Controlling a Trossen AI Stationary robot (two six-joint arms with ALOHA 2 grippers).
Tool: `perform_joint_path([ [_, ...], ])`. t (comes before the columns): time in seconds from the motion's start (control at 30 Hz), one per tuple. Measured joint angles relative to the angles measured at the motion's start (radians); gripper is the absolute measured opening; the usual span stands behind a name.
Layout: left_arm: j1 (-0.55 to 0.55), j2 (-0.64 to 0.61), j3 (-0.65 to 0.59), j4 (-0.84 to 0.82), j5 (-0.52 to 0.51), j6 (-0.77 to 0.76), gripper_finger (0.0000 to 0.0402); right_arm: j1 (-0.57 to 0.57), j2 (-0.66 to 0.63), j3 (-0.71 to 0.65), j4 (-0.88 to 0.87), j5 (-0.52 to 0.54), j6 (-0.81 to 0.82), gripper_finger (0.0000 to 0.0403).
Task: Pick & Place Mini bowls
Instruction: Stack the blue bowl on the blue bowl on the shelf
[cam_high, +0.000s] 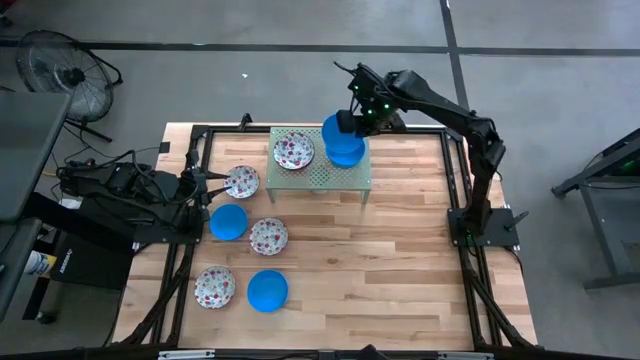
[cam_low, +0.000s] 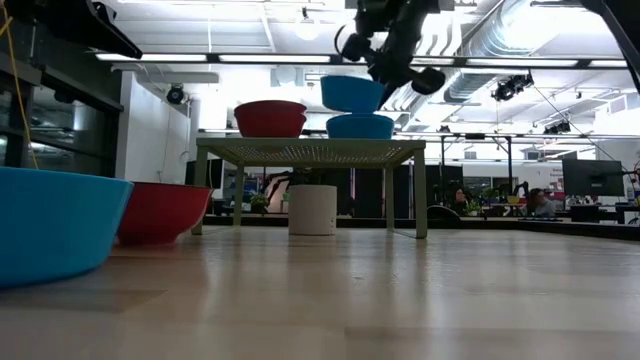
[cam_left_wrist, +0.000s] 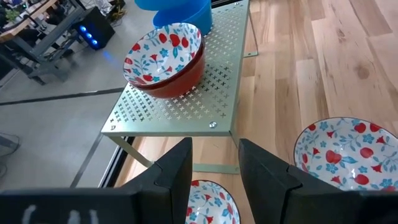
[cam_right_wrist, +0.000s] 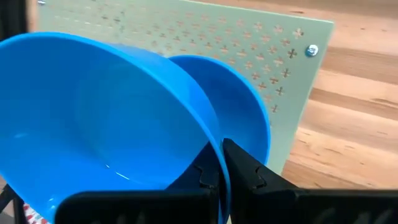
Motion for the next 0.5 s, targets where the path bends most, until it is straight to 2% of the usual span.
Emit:
perform_joint_path([
  [0.5,0.000,0.000,0.000,-0.047,0.016,-0.018,0.0127,-0.004,0.029,-0.001,-0.086,0.049,0.028,0.0000],
])
